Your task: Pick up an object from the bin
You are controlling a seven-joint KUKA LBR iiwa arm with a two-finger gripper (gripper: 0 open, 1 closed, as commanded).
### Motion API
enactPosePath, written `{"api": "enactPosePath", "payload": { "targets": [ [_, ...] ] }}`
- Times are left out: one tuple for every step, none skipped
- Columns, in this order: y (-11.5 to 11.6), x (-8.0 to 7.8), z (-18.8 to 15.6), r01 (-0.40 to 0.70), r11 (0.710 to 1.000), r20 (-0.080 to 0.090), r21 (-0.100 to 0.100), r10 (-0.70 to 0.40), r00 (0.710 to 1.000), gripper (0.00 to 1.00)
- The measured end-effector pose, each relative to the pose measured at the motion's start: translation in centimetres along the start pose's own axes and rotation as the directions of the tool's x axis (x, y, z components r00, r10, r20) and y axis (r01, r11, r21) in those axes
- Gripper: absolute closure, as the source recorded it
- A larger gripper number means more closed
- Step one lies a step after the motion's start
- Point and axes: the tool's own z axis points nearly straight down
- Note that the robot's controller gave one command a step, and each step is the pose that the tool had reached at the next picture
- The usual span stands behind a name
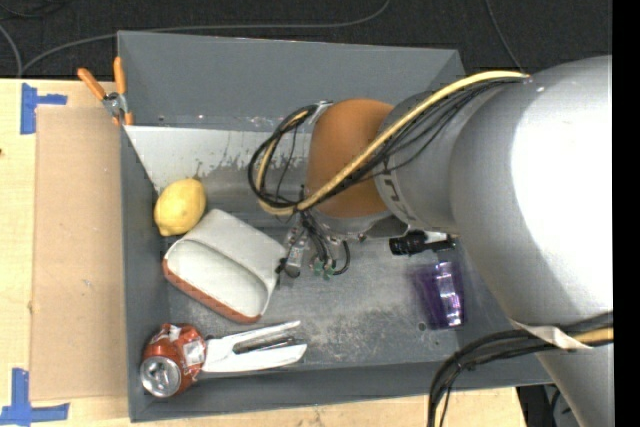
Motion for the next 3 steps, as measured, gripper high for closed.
{"api": "enactPosePath", "payload": {
  "targets": [
    [-1.6,-1.2,-9.0,-0.012,1.000,-0.004,0.001,0.012,1.000,1.00],
    [-1.9,-1.2,-12.2,-0.007,1.000,-0.002,-0.001,0.007,1.000,1.00],
    [-0.4,-0.6,-10.5,-0.007,1.000,0.003,0.001,0.007,1.000,1.00]
  ]
}}
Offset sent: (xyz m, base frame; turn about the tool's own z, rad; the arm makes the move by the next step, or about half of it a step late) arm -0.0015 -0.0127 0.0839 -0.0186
